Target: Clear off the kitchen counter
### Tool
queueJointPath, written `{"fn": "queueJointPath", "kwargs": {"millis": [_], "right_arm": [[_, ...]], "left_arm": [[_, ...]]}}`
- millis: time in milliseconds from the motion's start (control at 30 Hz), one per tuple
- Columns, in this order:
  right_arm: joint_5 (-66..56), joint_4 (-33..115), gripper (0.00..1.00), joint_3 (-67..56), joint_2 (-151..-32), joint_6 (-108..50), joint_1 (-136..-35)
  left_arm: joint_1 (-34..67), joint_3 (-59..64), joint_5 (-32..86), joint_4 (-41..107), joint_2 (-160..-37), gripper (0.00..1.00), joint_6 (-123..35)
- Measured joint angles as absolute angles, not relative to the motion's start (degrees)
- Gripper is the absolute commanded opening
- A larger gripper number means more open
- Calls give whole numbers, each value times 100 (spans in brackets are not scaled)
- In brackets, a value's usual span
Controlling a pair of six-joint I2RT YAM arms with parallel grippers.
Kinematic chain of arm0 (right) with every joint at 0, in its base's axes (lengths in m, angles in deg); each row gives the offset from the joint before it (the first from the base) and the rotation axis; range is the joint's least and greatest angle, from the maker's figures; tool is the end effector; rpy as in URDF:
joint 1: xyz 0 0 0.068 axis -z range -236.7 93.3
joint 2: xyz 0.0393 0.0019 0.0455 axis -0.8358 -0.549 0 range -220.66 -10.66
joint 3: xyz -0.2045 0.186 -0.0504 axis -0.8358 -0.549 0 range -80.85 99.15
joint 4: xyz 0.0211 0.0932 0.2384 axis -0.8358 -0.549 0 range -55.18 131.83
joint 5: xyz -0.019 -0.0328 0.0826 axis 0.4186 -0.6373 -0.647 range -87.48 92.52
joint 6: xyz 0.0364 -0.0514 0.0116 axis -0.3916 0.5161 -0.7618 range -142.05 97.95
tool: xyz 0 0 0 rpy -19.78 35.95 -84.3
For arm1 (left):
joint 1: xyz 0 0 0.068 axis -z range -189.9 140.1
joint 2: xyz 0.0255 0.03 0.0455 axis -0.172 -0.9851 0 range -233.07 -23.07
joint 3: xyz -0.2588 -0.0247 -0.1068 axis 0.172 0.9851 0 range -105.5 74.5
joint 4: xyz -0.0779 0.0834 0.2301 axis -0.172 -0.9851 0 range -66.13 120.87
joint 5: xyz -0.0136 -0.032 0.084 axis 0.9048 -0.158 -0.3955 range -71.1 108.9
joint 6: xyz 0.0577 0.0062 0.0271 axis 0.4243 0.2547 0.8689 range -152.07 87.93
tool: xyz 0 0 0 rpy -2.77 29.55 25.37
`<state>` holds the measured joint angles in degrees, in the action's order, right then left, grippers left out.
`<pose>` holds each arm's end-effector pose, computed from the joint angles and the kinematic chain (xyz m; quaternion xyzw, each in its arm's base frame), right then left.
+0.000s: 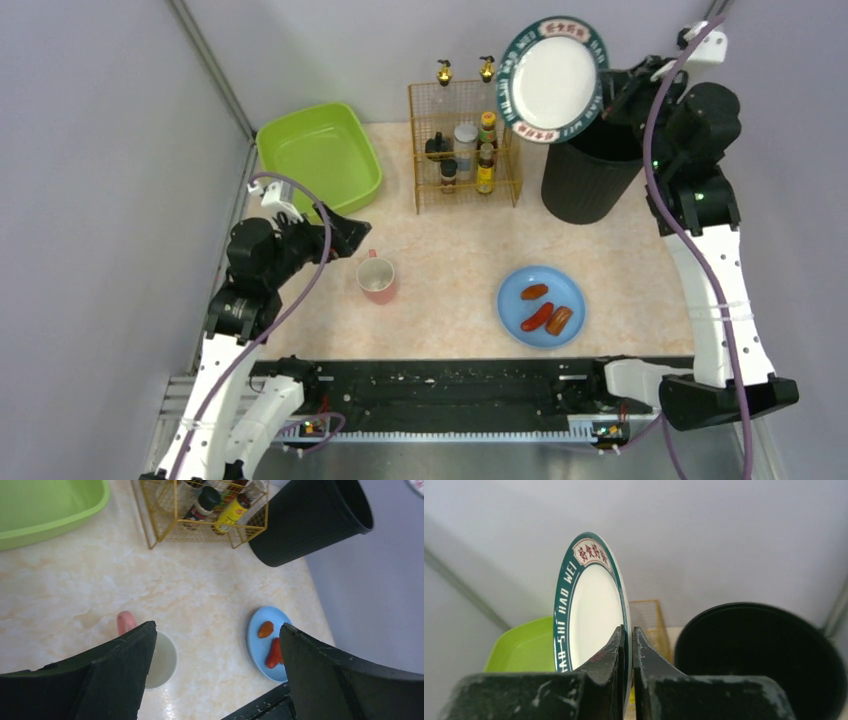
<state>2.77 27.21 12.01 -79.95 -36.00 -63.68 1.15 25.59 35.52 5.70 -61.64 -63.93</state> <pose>0.2400 0.0292 0.5386 0.0412 0.6484 0.1367 0.7478 0.1443 -0.0427 0.3543 -0.0548 0.7872 -0.3274 0.5198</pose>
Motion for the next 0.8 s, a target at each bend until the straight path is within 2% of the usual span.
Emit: {"fn": "queueJointPath", "kwargs": {"millis": [400, 800], "right_arm": [[-558, 2918, 0, -618, -7820, -4378, -8143], [-1046, 3801, 0, -1077, -7982, -5045, -8755]], "left_arm": [[117, 2631, 4660, 1835, -6524, 96, -7964], [117, 3031, 4783, 2399, -6728, 92, -8653]]}}
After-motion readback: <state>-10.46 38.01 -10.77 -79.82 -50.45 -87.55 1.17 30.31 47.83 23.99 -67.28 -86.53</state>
